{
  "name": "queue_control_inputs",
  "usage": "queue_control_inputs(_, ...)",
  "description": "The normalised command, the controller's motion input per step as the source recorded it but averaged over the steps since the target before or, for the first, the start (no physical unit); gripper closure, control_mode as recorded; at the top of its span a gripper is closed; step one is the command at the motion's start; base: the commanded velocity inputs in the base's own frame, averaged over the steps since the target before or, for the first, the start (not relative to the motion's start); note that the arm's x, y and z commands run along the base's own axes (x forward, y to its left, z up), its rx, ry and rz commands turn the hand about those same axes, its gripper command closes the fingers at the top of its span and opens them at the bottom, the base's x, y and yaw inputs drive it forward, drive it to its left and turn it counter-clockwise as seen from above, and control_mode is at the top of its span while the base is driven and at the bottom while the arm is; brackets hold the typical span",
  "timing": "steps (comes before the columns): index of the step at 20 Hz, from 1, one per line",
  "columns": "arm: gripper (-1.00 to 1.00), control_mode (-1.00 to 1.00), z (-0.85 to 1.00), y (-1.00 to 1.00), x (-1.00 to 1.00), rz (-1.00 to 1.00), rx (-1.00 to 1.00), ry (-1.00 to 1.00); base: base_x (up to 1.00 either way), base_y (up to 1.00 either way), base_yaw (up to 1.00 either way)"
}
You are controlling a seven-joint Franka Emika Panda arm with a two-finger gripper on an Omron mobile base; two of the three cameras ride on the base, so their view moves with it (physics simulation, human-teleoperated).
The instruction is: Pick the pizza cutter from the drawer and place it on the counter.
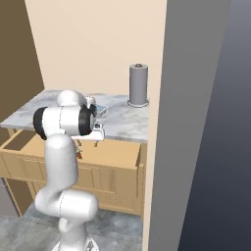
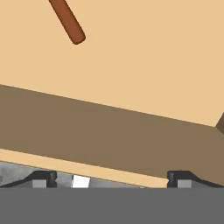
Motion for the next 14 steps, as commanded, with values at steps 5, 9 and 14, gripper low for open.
queue_control_inputs(5, -1.00, -1.00, -0.77, 0.03, 0.38, 0.00, 0.00, 0.02, 0.00, 0.00, 0.00)
queue_control_inputs(9, -1.00, -1.00, -0.67, 0.00, 0.11, 0.00, 0.00, 0.04, 0.00, 0.00, 0.00)
queue_control_inputs(14, -1.00, -1.00, -0.61, 0.00, -0.21, 0.00, 0.00, 0.14, 0.00, 0.00, 0.00)
